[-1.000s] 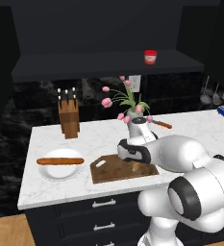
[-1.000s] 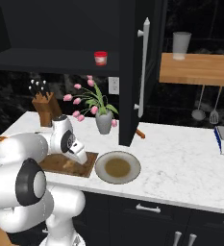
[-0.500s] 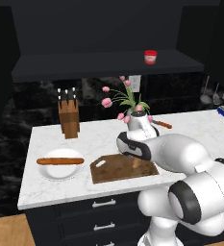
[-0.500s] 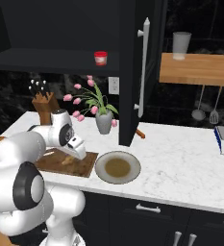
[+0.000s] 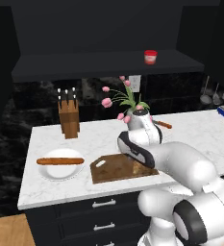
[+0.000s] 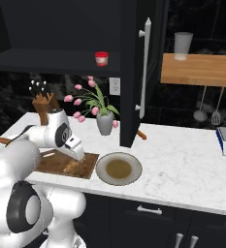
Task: From the different types of pastries on the counter, select a croissant and place it on the cutting board. Then retrieve a jar of jam from the cabinet and place it alongside the croissant on the cutting board.
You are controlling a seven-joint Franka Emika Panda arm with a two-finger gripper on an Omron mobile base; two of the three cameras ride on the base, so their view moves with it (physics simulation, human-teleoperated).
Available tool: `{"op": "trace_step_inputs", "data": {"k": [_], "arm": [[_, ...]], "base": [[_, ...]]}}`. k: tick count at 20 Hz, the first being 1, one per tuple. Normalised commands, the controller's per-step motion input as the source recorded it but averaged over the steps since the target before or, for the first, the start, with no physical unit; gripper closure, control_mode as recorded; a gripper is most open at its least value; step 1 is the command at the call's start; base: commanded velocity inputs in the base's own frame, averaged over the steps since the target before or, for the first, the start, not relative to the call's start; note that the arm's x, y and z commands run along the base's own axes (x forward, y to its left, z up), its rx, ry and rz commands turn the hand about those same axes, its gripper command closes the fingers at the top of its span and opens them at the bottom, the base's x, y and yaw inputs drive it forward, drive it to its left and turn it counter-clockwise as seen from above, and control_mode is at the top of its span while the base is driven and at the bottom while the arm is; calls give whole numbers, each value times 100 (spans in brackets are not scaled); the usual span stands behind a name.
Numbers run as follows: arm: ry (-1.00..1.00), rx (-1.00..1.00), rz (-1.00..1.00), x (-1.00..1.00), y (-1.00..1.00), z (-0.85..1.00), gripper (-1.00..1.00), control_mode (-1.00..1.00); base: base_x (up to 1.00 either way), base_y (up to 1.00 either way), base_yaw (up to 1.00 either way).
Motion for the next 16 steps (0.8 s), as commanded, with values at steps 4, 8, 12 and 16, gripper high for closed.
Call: {"op": "trace_step_inputs", "data": {"k": [4, 8, 12, 16], "arm": [[-6, 0, 6, -100, 2, 100, -100, -100], [-7, 0, 14, -94, 0, 76, -100, -100], [-11, 0, 8, -48, -2, 78, -100, -100], [-16, 0, 7, -4, -3, 99, -100, -100]], "base": [[0, 0, 0], [0, 0, 0], [0, 0, 0], [0, 0, 0]]}}
